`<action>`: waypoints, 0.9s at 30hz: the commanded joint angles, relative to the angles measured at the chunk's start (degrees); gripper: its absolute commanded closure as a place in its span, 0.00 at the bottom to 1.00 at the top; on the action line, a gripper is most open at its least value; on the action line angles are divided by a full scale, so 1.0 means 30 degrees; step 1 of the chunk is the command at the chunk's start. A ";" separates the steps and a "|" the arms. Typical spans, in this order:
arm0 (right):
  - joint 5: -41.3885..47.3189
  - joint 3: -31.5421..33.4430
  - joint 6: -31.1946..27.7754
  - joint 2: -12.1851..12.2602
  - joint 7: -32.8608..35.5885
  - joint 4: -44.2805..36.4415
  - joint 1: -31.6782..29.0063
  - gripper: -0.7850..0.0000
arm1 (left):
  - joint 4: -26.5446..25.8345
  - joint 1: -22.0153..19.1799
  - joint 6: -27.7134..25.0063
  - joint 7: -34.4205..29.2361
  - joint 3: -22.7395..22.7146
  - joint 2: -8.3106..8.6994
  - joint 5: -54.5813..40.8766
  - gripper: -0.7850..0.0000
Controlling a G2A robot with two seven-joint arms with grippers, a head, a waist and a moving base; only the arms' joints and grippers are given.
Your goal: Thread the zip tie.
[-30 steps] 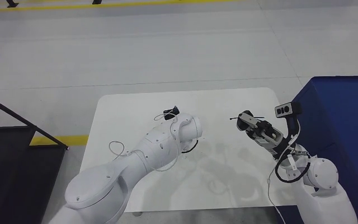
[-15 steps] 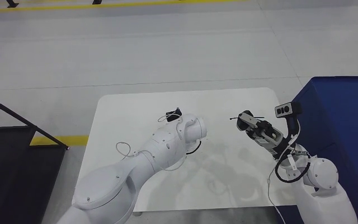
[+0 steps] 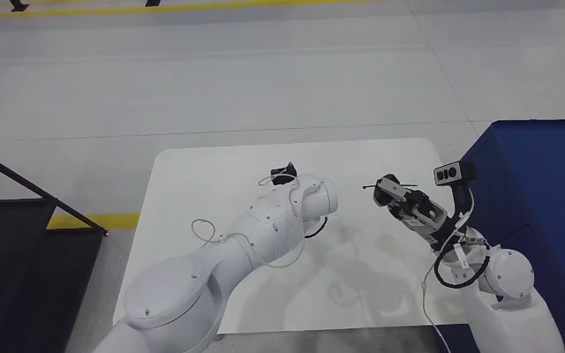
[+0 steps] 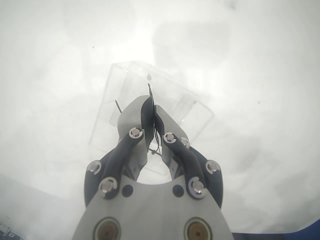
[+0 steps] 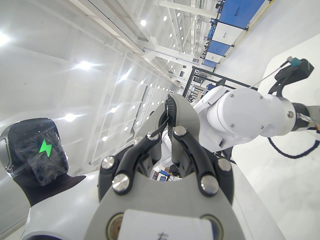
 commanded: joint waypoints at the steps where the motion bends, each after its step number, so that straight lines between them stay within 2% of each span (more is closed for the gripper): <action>1: 0.0000 0.0000 0.0000 0.0000 0.0000 0.0000 0.0000 1.00 | -0.0203 -0.0163 0.0001 0.0000 0.0000 0.0095 0.0031 1.00; 9: 0.0000 0.0000 0.0000 0.0000 0.0000 0.0000 0.0000 1.00 | -0.1134 -0.0466 0.0001 0.0001 -0.0365 0.0833 0.0233 1.00; 27: 0.0000 0.0000 0.0000 0.0000 0.0000 0.0000 0.0000 1.00 | -0.1134 -0.0466 0.0001 0.0001 -0.0365 0.0833 0.0233 1.00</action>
